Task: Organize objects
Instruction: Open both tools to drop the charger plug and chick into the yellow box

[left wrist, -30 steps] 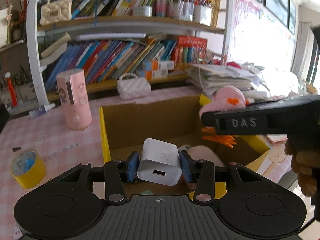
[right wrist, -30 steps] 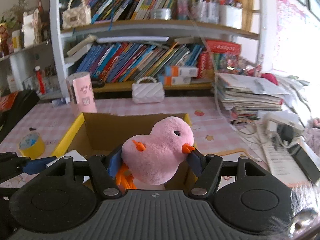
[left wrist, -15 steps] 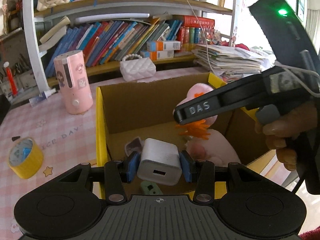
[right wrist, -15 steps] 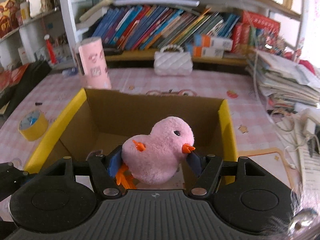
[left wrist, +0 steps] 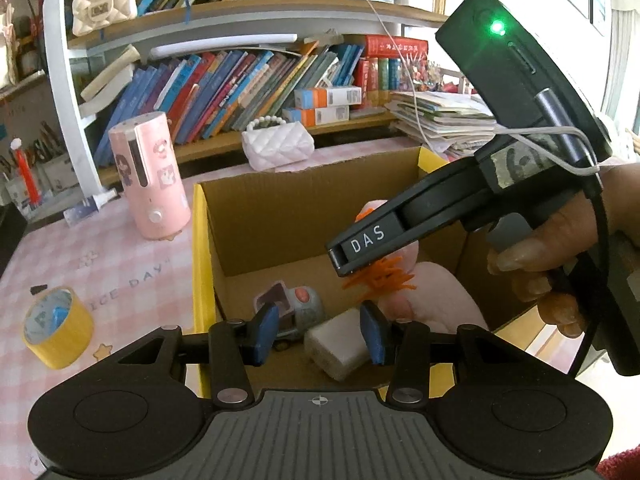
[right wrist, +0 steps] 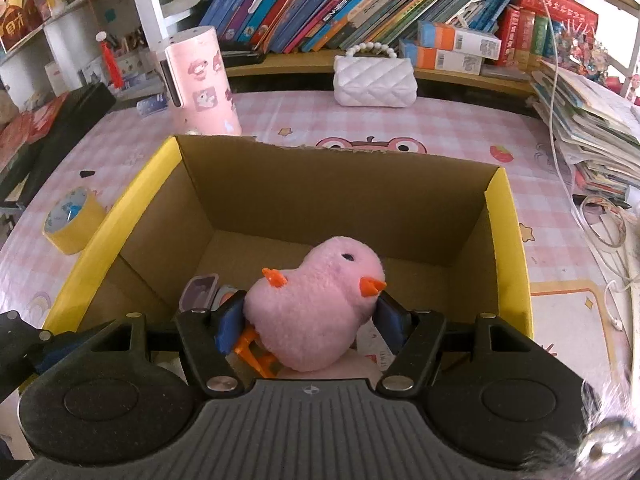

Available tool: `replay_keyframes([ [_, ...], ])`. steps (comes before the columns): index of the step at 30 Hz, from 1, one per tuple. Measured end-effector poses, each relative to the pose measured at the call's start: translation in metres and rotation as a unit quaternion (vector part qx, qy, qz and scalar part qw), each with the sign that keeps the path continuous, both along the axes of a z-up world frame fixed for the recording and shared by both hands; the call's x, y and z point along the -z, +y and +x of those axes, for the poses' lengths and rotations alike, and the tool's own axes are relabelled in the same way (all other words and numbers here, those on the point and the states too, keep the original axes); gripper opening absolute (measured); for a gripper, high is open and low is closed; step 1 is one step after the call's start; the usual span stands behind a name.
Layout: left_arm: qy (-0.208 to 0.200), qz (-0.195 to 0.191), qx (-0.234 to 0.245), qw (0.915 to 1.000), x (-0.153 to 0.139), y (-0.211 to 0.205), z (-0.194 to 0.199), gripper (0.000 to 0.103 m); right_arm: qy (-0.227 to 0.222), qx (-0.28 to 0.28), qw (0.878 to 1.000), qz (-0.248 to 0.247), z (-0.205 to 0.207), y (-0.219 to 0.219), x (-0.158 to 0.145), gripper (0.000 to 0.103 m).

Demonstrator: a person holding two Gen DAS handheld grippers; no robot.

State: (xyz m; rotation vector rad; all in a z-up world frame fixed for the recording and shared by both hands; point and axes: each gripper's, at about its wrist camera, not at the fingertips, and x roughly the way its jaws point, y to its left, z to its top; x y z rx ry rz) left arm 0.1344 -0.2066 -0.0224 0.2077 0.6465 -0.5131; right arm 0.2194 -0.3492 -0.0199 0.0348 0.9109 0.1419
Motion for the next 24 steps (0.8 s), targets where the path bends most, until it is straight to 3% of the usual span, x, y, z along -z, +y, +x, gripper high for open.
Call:
replay_keyframes([
  [3,-0.003,-0.001,0.001,1.0,-0.001,0.001,-0.001,0.046,0.001,-0.006,1.0,-0.003,0.0,0.001,0.0,0.065],
  [10,-0.014,-0.008,0.003,0.9999,-0.004,0.006,-0.006,0.063,-0.004,-0.007,1.0,-0.006,-0.001,0.003,0.0,0.065],
  [16,-0.027,-0.018,-0.002,0.9995,-0.01,0.014,-0.011,0.078,-0.024,0.006,1.0,-0.008,-0.01,0.002,-0.003,0.075],
  [24,-0.045,-0.033,-0.002,0.9984,-0.02,0.027,-0.023,0.081,-0.073,0.032,0.997,-0.013,-0.038,0.005,-0.02,0.075],
])
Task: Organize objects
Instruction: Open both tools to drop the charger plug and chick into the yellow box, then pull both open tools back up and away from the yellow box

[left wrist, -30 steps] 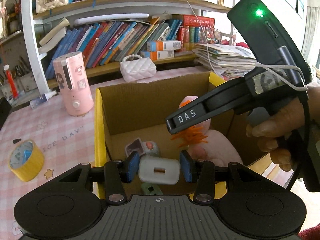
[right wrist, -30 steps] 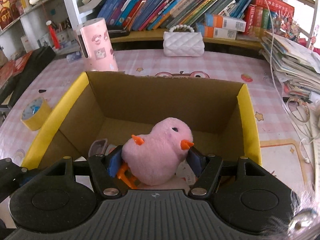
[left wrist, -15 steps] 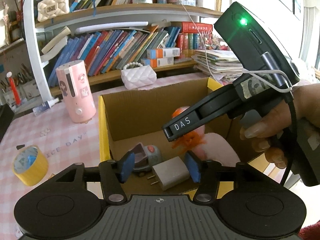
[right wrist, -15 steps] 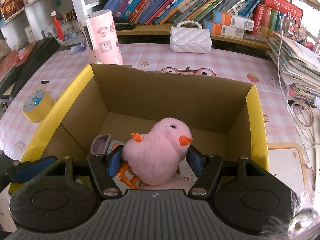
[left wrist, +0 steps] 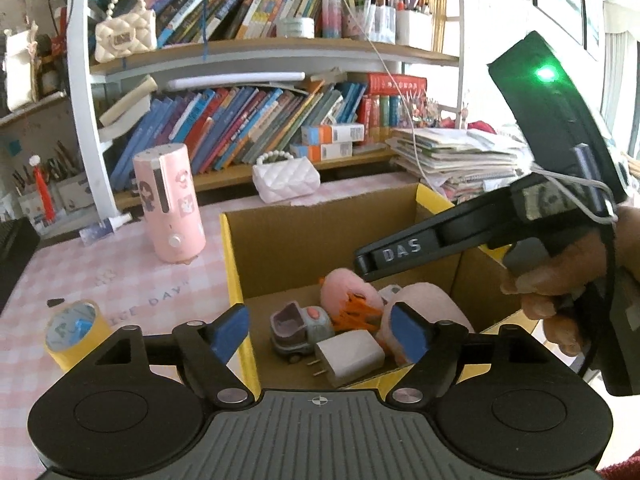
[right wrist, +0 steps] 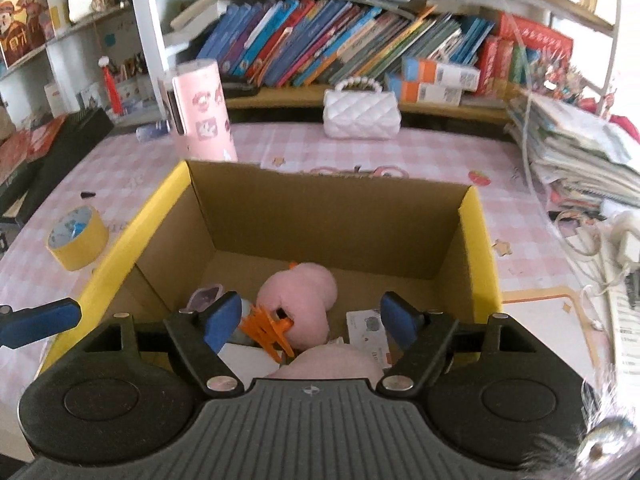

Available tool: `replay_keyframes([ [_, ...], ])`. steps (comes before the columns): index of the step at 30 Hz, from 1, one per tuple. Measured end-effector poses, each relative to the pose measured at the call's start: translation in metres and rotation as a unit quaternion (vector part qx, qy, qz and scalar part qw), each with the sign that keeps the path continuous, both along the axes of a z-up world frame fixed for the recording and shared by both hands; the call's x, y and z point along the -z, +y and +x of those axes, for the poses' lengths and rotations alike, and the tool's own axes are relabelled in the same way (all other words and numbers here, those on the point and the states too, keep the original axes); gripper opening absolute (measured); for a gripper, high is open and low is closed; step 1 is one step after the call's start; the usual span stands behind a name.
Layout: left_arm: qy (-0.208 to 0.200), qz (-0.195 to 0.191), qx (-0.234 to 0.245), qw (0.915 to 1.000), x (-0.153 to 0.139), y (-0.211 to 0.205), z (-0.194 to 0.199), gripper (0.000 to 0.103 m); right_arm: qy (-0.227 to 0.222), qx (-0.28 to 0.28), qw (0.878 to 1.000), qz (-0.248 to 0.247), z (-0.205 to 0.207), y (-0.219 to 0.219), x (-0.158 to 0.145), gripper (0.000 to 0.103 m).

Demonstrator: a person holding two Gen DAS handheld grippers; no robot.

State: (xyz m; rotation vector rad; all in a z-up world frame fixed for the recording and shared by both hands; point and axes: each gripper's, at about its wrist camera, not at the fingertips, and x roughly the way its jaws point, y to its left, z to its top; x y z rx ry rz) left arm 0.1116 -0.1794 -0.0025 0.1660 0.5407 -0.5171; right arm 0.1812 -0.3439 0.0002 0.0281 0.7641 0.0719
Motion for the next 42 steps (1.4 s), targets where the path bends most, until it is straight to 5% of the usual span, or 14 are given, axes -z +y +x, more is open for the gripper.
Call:
replay_keyframes([
  [9,-0.014,-0.019,-0.015,0.9996,-0.009,0.027,-0.02,0.084,-0.089,0.067,0.993,-0.032,-0.055,0.005,-0.027,0.078],
  [15,-0.016,-0.032,-0.016,0.9992,-0.012,0.048,-0.037,0.085,-0.109,0.12,0.986,-0.032,-0.096,0.006,-0.034,0.078],
  [23,0.001,-0.023,-0.017,0.9996,-0.004,0.08,-0.061,0.09,-0.082,0.159,0.983,-0.03,-0.147,0.031,-0.022,0.078],
  [34,0.047,0.021,-0.038,0.9979,0.017,0.121,-0.092,0.09,0.001,0.136,0.99,-0.022,-0.195,0.094,0.02,0.078],
  [42,0.063,0.034,-0.045,0.9964,0.024,0.147,-0.109,0.09,0.016,0.125,0.992,-0.014,-0.214,0.125,0.028,0.078],
])
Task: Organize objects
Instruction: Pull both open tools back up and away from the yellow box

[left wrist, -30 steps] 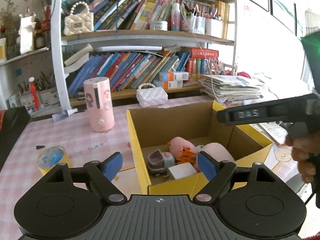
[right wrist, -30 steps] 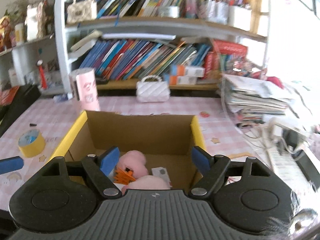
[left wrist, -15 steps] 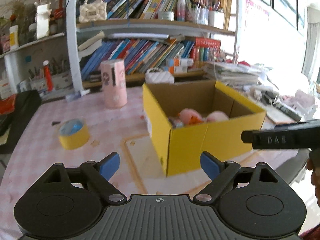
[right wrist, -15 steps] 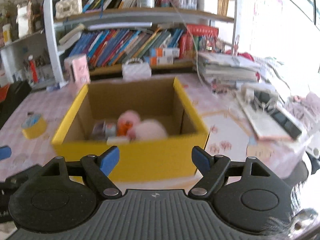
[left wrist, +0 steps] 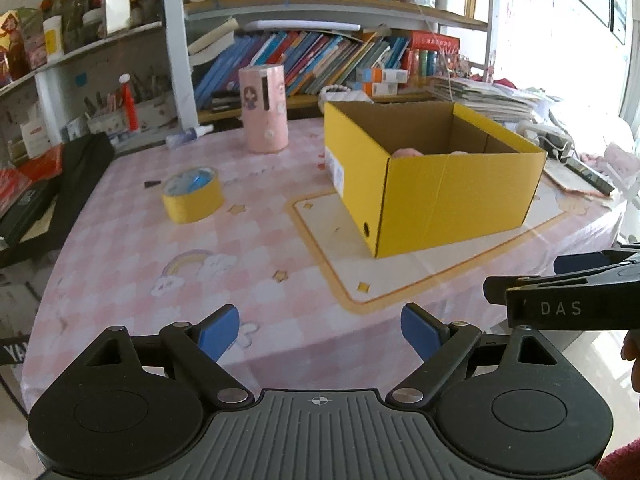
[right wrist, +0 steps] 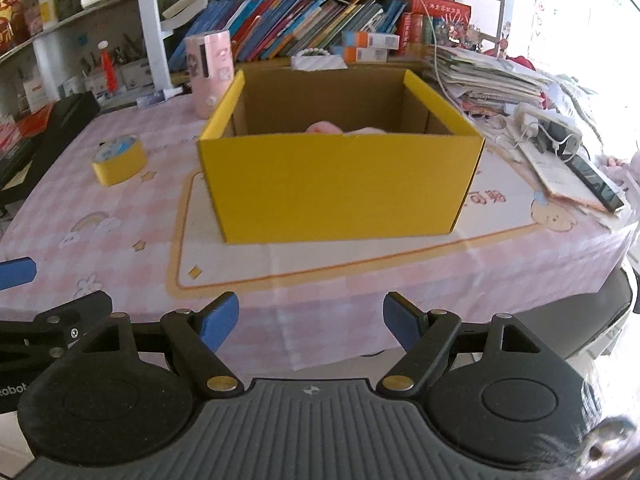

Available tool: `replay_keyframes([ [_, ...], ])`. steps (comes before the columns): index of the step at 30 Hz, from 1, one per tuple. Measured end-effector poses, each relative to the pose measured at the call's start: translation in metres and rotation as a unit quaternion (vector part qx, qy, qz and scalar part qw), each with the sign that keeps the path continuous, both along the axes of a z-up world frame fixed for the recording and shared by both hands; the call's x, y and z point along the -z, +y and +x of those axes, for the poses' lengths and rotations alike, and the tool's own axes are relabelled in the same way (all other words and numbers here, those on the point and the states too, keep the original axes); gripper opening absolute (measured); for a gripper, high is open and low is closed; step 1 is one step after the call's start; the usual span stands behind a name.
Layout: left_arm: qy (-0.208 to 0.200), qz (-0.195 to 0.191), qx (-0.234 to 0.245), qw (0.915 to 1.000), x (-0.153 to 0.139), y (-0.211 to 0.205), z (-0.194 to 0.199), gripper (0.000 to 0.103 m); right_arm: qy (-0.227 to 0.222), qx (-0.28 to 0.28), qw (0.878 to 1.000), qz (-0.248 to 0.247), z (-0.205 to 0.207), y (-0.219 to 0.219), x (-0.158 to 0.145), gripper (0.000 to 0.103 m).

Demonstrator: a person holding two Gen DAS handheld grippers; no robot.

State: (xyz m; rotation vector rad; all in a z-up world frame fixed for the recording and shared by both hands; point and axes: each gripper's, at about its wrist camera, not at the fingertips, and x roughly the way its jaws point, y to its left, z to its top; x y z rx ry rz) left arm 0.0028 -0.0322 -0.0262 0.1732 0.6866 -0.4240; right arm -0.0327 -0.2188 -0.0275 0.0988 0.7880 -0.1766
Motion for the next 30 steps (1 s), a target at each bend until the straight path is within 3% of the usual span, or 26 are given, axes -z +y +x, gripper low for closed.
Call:
replay_keyframes([
  [30,-0.009,0.0,-0.065,0.9978,-0.005,0.077,-0.029,0.091,-0.004,-0.1,0.995,0.0,-0.01,0.085,-0.001,0.078],
])
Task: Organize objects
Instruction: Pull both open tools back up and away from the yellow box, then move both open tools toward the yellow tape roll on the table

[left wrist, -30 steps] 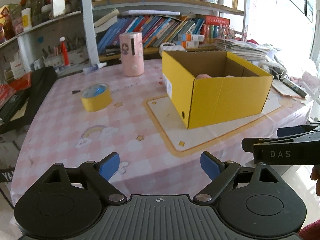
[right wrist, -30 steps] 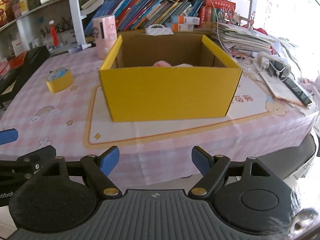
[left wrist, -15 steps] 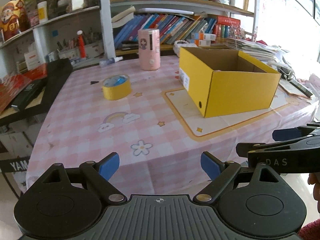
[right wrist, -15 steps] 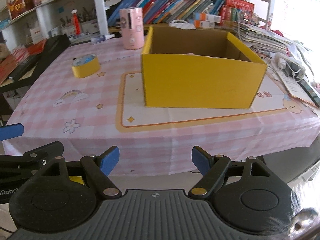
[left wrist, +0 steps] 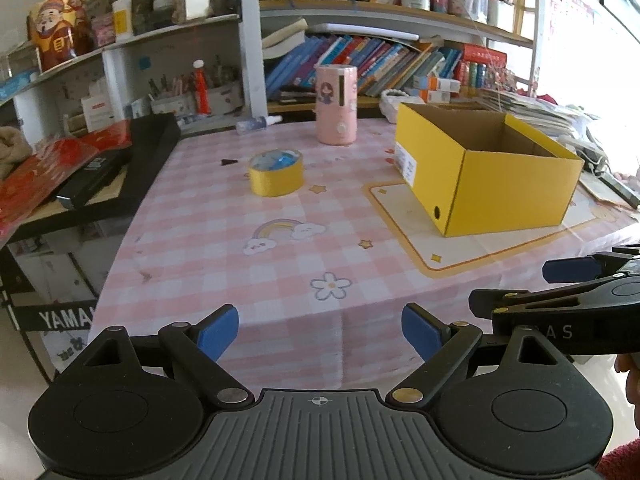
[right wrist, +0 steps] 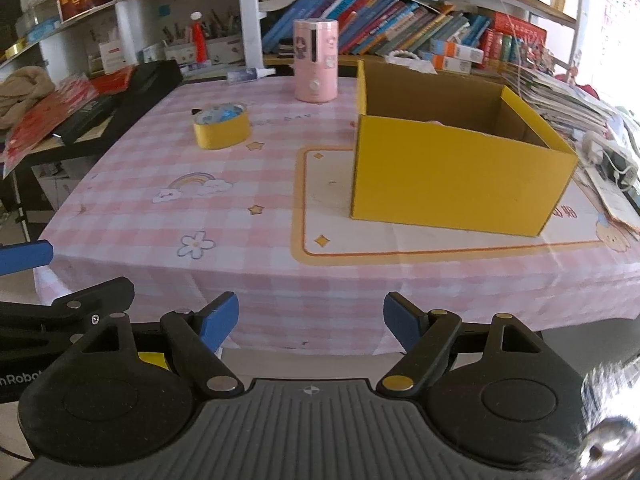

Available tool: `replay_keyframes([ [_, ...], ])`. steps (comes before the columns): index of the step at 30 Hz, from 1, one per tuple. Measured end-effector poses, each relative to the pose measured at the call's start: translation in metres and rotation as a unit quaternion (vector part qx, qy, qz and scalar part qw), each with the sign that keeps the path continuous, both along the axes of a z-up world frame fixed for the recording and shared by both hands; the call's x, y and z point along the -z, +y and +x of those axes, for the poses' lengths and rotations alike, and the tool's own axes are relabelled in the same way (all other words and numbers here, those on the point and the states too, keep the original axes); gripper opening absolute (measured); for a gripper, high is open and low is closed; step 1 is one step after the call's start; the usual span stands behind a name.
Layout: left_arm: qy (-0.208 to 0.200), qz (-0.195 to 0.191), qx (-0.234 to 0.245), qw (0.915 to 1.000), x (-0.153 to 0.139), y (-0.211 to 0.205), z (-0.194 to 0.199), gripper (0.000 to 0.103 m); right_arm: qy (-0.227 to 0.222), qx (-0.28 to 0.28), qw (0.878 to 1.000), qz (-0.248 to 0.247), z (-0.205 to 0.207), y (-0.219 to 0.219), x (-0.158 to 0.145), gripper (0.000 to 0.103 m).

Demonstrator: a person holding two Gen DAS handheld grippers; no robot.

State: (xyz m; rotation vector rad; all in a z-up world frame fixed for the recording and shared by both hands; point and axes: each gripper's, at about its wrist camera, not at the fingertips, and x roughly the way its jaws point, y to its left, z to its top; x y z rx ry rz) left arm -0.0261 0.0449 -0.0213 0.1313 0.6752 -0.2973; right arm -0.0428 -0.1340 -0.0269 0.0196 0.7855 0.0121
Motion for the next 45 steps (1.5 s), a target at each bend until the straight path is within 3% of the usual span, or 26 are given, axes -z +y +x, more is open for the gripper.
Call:
replay_keyframes([
  [20,-0.009,-0.001,-0.044,0.999,-0.002,0.03,0.019,0.091,-0.01,-0.049,0.999,0.0,0.03,0.035,-0.003,0.079],
  [45,0.01,0.006,-0.094,0.9955,0.004,0.012,0.132,0.091,0.003,-0.099,0.995,0.008,0.163,0.026,-0.001,0.078],
])
